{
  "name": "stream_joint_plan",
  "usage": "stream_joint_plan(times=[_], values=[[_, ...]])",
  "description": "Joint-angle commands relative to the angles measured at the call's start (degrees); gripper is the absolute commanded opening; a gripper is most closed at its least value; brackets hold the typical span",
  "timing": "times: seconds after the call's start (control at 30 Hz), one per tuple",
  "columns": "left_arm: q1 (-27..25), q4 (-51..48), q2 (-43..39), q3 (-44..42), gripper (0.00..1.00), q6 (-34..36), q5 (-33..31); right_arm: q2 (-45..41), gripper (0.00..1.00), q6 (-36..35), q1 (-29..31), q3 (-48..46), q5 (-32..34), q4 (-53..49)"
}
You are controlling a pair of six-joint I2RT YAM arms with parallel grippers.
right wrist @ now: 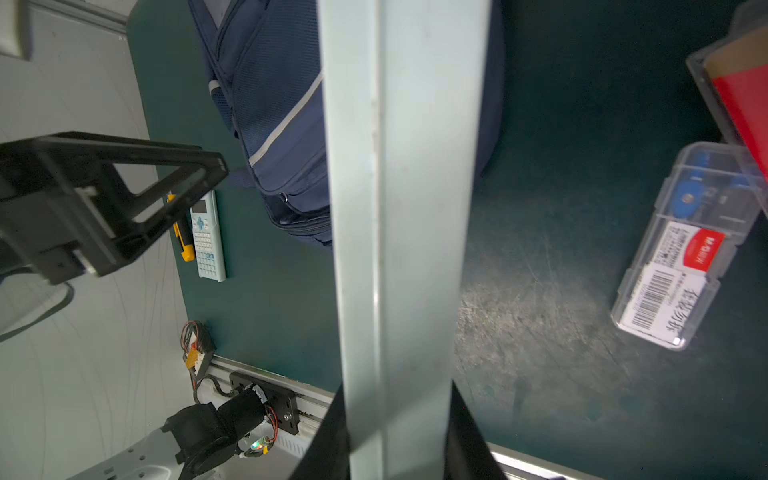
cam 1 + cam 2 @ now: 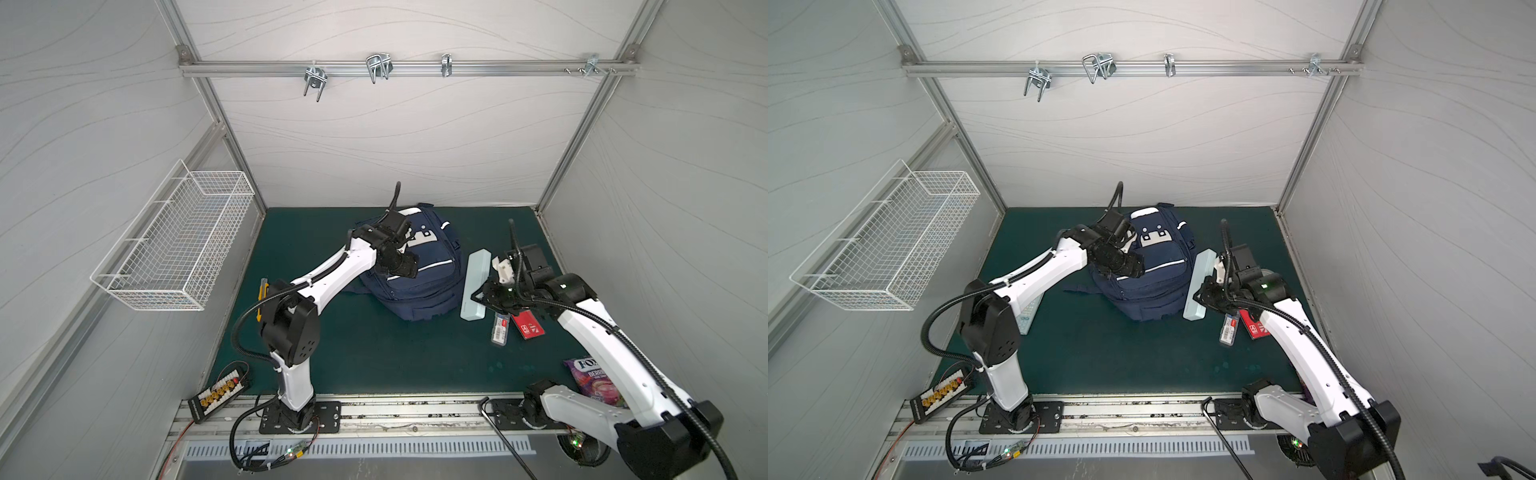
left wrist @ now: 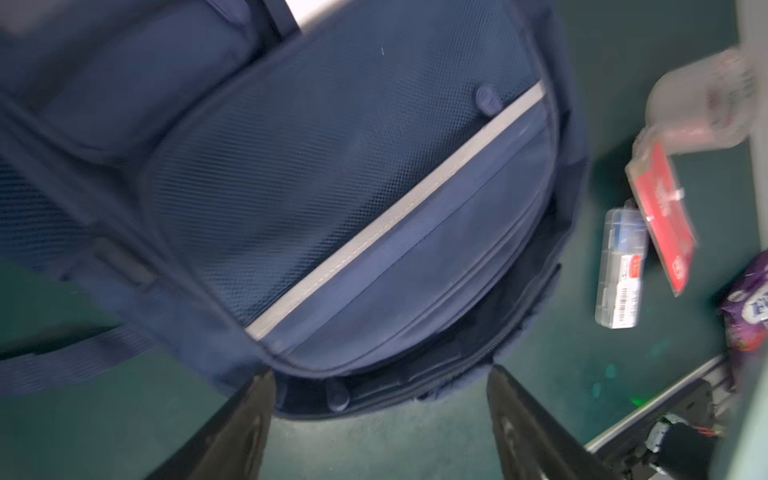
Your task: Pack the student bag
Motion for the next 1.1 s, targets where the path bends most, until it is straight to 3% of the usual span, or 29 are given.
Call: stream_joint_plan(times=[0.0, 0.13, 0.33, 0.57, 0.8, 1.07], values=[[-2.77, -2.39, 2.55, 4.09, 0.81, 4.87, -6.09, -3.38, 0.06, 0.42, -1.74, -0.69, -0.92, -3.45], [-7.03, -3.74, 6.80, 7.42, 0.82, 7.63, -10.98, -6.63, 0.06, 0.60, -3.56, -2.12, -1.53, -4.77], [-9.66, -3.09, 11.05, 10.03, 0.83, 7.90, -12.71, -8.64, 0.06, 0.37, -6.31, -3.08, -3.78, -6.07], [-10.69, -2.48, 15.91, 14.92, 0.82, 7.62, -22.76, -8.44, 0.05, -0.82, -7.45, -1.57, -5.07, -7.53], [-10.73, -2.98, 21.29, 19.22, 0.55, 9.02, -26.20, -8.80, 0.05, -1.92, -8.34, -0.77, -5.34, -9.33], [-10.67, -2.47, 18.67, 18.82, 0.07, 9.31, -27.21, -8.79, 0.05, -1.87, -9.07, -0.40, -5.91, -8.97]])
